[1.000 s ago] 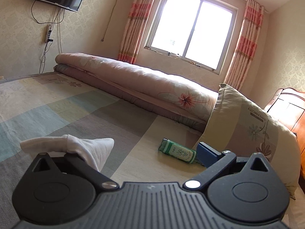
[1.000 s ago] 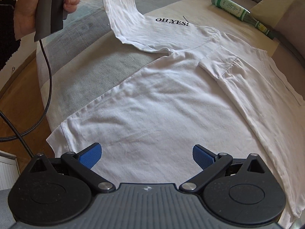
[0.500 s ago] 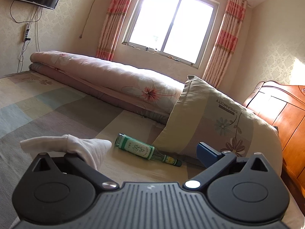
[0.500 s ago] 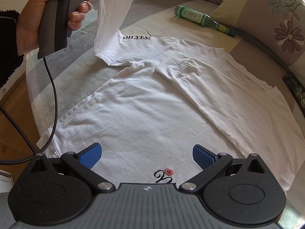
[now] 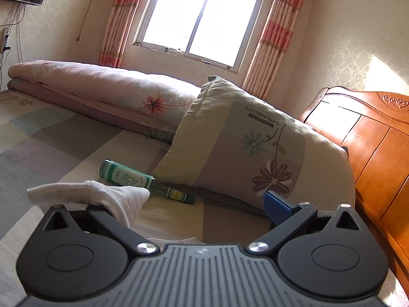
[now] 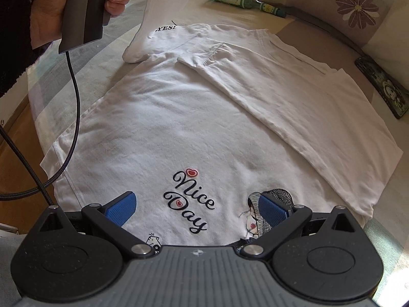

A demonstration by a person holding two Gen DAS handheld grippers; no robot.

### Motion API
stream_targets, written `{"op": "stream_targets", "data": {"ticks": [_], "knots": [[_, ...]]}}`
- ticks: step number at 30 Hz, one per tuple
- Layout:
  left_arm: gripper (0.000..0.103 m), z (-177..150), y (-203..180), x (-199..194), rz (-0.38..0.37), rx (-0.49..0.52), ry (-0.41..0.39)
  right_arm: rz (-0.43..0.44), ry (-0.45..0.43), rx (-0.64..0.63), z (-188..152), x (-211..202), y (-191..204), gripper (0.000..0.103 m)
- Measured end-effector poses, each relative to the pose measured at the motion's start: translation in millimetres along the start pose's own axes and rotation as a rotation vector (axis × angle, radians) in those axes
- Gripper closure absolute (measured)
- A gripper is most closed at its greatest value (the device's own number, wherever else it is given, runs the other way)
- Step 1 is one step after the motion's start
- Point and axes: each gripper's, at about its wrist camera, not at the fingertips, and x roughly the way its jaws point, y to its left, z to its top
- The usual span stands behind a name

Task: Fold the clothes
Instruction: 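Lower the held sleeve onto the shirt over the first folded sleeve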

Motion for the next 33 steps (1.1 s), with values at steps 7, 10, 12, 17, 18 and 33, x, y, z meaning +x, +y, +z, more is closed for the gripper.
{"op": "stream_targets", "data": {"ticks": [7,10,12,17,18,33], "knots": [[0.001,-15,-34,20,-0.068,0.018,0.050,-0.022,0.004,0.026,-11,-7,-17,0.000],[0.001,-21,-45,27,-0.092,0.027,0.078,-0.024,0.008,0.033,-15,-9,-23,0.000],[0.001,-25,-53,31,-0.107,0.036,0.094,-0.031,0.009,0.030,-17,-11,-24,0.000],[0.001,-33,-70,38,-0.157,0.051,0.123,-0.032,0.014,0.047,-22,-11,-28,0.000],[0.001,-35,-73,40,-0.166,0.058,0.128,-0.030,0.015,0.055,-23,-11,-28,0.000],[0.001,-56,-109,49,-0.281,0.139,0.208,-0.021,0.024,0.107,-26,-6,-31,0.000]]}}
